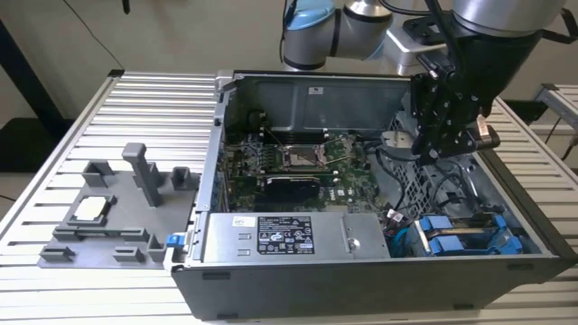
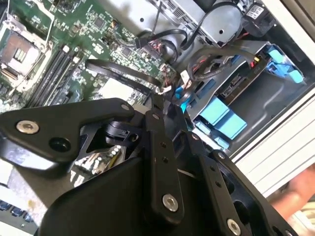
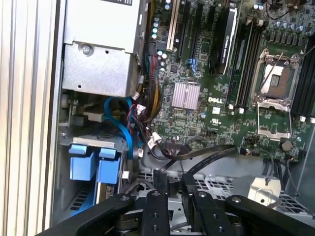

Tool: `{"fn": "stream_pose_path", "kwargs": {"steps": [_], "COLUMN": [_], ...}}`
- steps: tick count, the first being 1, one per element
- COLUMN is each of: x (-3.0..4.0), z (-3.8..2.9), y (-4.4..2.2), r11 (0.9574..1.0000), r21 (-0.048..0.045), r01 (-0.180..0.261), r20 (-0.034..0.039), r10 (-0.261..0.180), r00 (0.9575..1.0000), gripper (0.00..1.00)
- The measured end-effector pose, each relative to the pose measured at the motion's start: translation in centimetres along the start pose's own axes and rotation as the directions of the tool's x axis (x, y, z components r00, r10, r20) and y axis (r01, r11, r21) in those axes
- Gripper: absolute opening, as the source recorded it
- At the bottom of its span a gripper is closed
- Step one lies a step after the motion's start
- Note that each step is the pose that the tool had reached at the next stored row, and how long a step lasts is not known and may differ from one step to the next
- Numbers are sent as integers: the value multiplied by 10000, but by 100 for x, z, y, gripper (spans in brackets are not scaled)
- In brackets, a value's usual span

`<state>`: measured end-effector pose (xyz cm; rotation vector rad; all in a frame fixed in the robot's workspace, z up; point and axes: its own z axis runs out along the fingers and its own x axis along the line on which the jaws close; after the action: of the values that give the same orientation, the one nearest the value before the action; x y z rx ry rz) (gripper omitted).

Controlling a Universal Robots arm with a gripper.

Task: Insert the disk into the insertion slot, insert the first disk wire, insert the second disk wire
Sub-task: 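Insert the second disk wire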

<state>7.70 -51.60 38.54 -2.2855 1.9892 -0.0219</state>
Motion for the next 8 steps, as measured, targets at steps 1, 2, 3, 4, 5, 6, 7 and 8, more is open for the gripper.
{"fn": "stream_pose_path", "kwargs": {"steps": [1, 2, 3, 4, 5, 6, 7, 8], "x": [0, 1, 2, 2, 2, 2, 2, 2], "z": [8, 9, 10, 10, 10, 10, 11, 11], "y": [2, 3, 6, 9, 14, 20, 21, 21], "r11": [10000, 10000, 10000, 10000, 10000, 10000, 10000, 10000], "r21": [25, 39, 40, 41, 41, 42, 42, 41], "r01": [2, 4, 4, 4, 3, 4, 3, 4], "r20": [-3, -6, -6, -7, -10, -10, -9, -9], "r10": [-2, -4, -4, -4, -3, -4, -3, -4], "r00": [10000, 10000, 10000, 10000, 10000, 10000, 10000, 10000], "gripper": [27, 27, 27, 27, 27, 27, 27, 27]}}
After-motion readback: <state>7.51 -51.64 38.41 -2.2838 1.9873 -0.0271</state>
